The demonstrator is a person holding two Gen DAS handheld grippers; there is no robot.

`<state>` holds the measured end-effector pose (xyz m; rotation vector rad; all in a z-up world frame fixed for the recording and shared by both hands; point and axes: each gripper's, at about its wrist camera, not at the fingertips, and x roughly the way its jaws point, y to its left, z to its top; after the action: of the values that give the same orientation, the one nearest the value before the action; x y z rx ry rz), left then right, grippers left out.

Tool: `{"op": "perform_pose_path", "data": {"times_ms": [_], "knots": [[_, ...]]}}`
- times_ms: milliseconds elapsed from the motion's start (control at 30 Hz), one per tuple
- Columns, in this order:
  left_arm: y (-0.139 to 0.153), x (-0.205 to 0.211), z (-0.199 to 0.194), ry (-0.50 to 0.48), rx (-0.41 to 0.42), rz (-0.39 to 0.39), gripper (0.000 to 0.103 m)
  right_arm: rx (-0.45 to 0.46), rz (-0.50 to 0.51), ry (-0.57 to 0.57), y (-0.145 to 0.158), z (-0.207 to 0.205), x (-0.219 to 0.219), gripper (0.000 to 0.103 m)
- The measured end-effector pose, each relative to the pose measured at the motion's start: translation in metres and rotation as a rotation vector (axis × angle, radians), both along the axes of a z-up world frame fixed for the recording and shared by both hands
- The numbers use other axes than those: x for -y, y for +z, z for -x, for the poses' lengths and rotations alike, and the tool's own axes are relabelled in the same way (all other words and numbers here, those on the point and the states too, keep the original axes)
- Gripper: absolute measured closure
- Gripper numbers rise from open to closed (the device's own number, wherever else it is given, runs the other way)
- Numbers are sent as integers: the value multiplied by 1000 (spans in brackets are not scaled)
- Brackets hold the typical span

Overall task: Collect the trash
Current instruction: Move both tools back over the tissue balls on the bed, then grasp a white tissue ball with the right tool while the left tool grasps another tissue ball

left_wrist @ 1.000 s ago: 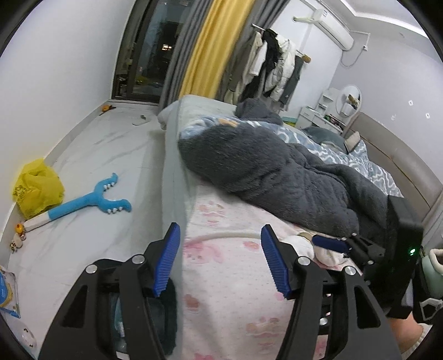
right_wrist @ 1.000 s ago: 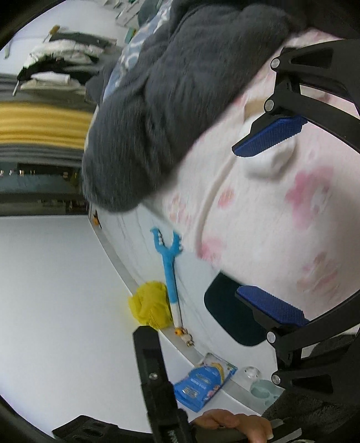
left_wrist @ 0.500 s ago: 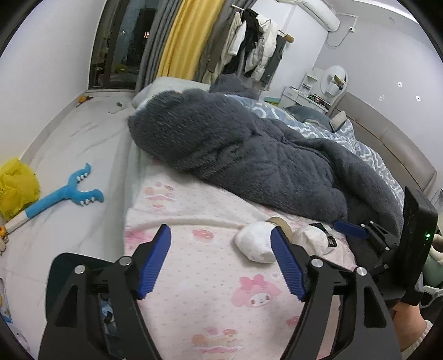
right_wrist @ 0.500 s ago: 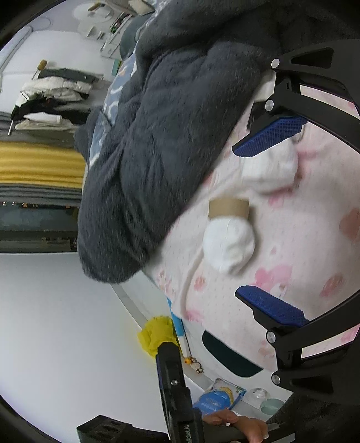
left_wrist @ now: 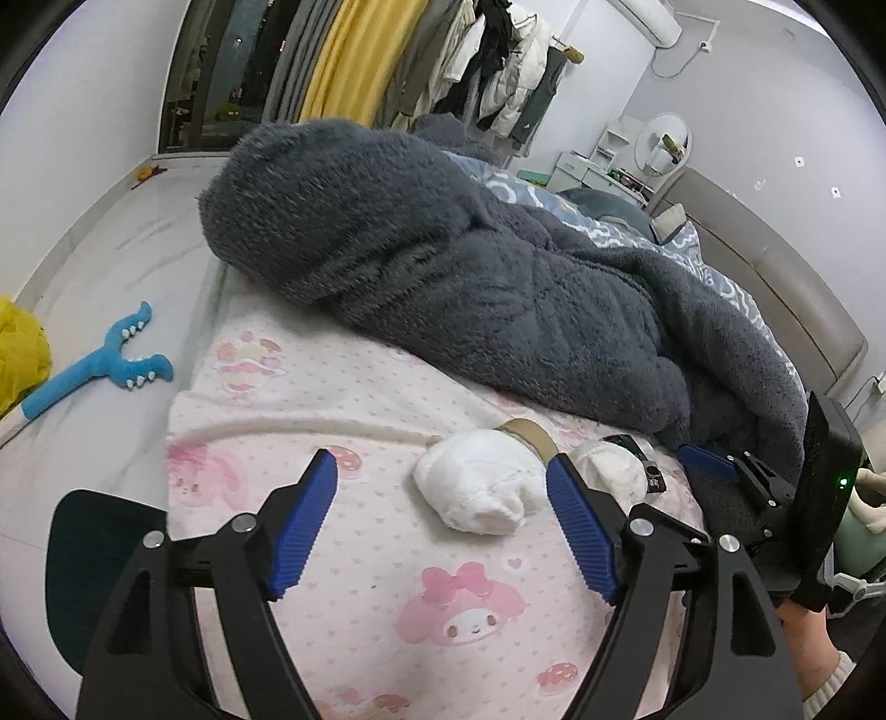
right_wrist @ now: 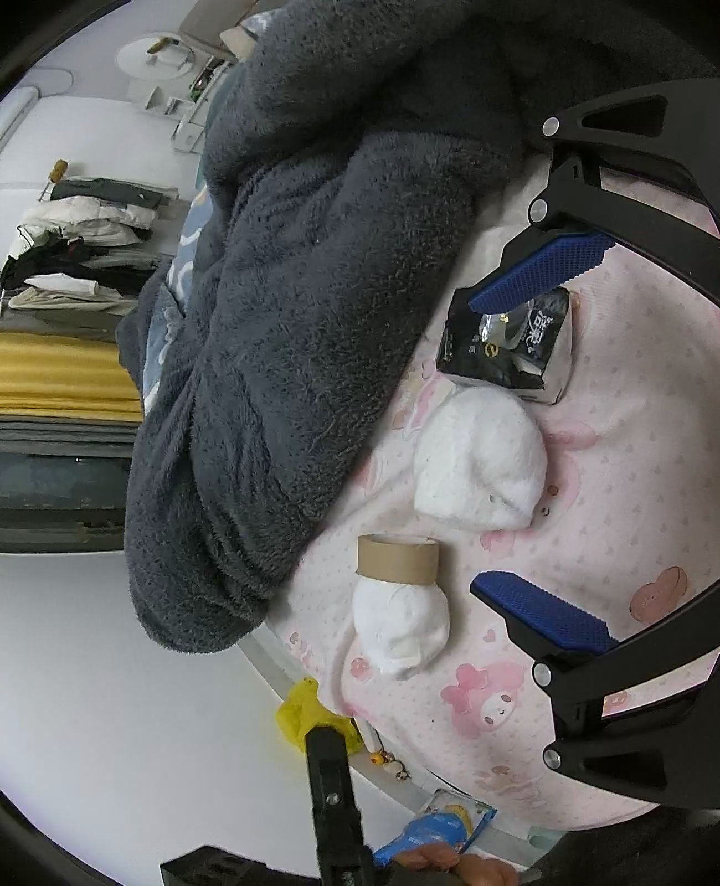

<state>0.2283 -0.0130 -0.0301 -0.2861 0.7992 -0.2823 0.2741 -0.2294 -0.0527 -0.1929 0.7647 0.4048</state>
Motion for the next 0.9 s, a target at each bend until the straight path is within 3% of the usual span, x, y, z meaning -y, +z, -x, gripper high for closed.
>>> {"op": "perform_pose_path", "data": {"times_ms": [333,367,433,700,900], "knots": [[-22,22,-12,-13,-52,-5,20,-31,-20,34,-17,-8,-11,9],[-24,24,-13,-13,-56,-5,20,-42,-23,30,-21,-11,-11,11],[-26,27,-15,-17,-64,-7,20,-54,-17,32,-25,-14,-13,27],[-36,38,-22,-31,-92,2,20,-92,84,20,-40,-23,-18,44],[-42,43,-24,-30,-99,-26,22,-87,-19,-6,-28,-23,-1,49]]}}
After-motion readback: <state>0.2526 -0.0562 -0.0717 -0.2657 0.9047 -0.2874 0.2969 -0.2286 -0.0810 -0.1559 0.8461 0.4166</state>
